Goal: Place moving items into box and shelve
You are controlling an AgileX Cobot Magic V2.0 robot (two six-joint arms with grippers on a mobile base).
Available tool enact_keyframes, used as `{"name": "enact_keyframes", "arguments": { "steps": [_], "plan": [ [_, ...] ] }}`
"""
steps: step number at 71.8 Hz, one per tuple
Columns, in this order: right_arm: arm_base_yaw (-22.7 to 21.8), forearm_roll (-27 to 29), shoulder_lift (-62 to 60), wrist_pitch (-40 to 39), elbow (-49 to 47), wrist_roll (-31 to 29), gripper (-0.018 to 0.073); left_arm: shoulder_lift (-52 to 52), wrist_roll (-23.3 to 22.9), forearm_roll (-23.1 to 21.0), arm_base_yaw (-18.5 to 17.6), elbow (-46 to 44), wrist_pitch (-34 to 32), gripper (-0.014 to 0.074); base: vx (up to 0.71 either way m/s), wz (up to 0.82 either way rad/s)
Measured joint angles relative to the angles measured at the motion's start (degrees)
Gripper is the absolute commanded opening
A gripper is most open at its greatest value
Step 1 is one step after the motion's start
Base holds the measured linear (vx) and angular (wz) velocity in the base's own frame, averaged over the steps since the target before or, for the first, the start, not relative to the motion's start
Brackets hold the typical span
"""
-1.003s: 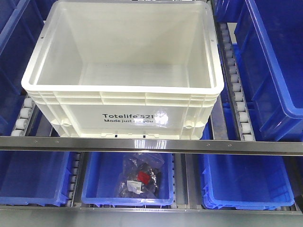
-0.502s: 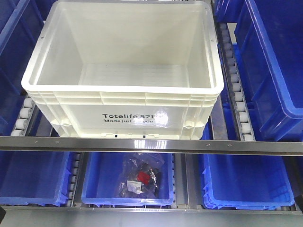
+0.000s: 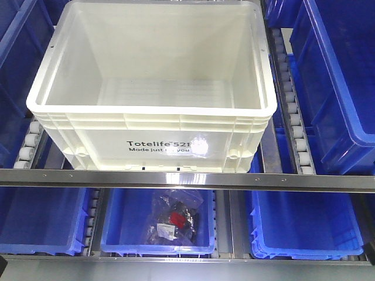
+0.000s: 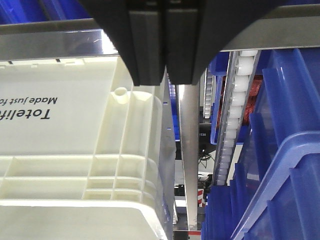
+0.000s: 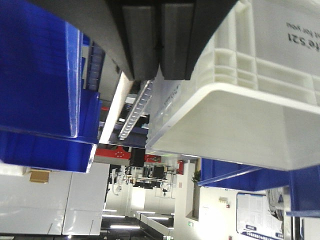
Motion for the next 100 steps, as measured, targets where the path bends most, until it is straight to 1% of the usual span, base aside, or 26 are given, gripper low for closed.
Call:
{"name": "enact_keyframes", "arguments": {
  "steps": [4,10,14,22,26,34,100],
  "plan": [
    [0.0,-1.16,0.0,-0.61,2.76,0.56,-0.0015,0.0,0.0,0.0,0.0,0.0,0.0,-0.0028,0.0,0.0],
    [0.0,-1.5,0.0,-0.99,7.82,2.95,-0.0015,0.0,0.0,0.0,0.0,0.0,0.0,-0.0028,0.0,0.0],
    [0.0,-1.72,0.0,1.02,8.99,5.34,-0.0015,0.0,0.0,0.0,0.0,0.0,-0.06,-0.0028,0.0,0.0],
    [0.0,-2.21,-2.71,5.54,9.26,7.12,-0.0015,0.0,-0.06,-0.01,0.0,0.0,-0.06,-0.0028,0.0,0.0],
    [0.0,-2.26,-5.8,7.45,9.26,7.18,-0.0015,0.0,-0.11,-0.01,0.0,0.0,-0.06,-0.0028,0.0,0.0],
    [0.0,-2.31,-8.64,7.7,9.26,7.36,-0.0015,0.0,-0.11,-0.06,0.0,0.0,-0.1,-0.0028,0.0,0.0],
    [0.0,-2.01,-8.63,7.75,9.26,7.58,-0.0015,0.0,-0.12,-0.16,0.0,0.0,-0.1,-0.0028,0.0,0.0]
  ]
}}
